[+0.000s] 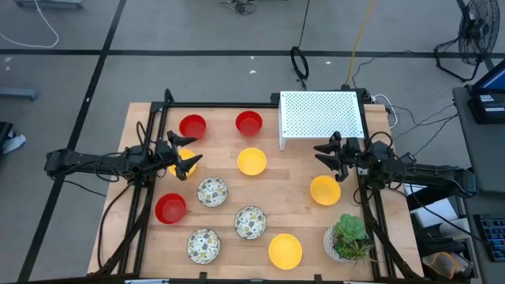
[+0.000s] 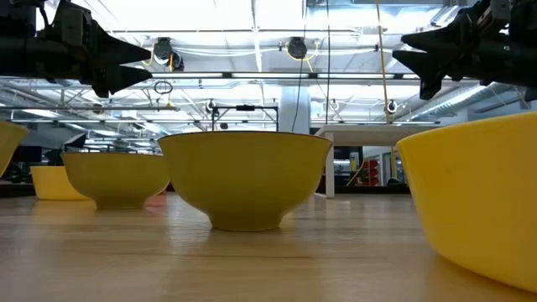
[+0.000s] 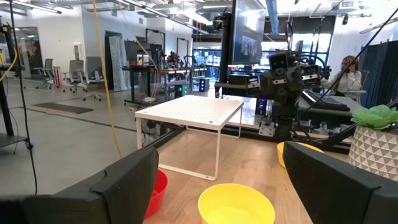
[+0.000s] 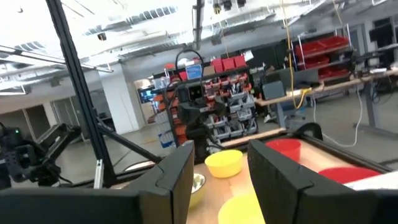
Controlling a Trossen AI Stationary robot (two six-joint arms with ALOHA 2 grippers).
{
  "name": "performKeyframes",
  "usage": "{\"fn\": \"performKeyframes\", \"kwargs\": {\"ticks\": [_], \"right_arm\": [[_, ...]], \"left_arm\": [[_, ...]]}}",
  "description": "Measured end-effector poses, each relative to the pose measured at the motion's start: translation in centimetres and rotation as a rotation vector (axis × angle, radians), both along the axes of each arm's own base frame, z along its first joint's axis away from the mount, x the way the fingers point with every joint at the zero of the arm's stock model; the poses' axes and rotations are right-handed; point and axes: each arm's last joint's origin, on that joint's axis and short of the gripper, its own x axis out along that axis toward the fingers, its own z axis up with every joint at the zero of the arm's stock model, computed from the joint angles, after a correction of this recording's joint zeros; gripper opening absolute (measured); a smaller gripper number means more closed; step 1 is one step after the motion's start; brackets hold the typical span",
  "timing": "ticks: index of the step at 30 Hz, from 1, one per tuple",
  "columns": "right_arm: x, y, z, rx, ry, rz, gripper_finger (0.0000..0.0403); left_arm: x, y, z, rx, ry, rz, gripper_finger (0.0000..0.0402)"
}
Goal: Pick & Place Mini bowls
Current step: Put the yellow bowl on the shelf
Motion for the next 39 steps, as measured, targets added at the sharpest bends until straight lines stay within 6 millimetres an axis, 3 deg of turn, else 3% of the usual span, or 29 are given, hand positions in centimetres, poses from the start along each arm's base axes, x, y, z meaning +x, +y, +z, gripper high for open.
{"fn": "performKeyframes", "kwargs": {"ticks": [14, 18, 29, 39], "right_arm": [[0.2, 0.0, 0.1, 0.087, 0.001, 0.027, 0.0141], [0.8, -0.1, 1.4, 0.106, 0.039, 0.058, 0.0141], [3.6, -0.9, 3.9, 0.186, 0.523, -0.071, 0.0141], [5.4, 1.1, 6.4, 0.147, 0.911, -0.187, 0.0141]], "left_arm": [[0.0, 0.0, 0.0, 0.0, 0.0, 0.0, 0.0349], [0.0, 0.0, 0.0, 0.0, 0.0, 0.0, 0.0349], [0.0, 0.0, 0.0, 0.0, 0.0, 0.0, 0.0349], [0.0, 0.0, 0.0, 0.0, 0.0, 0.0, 0.0349]]}}
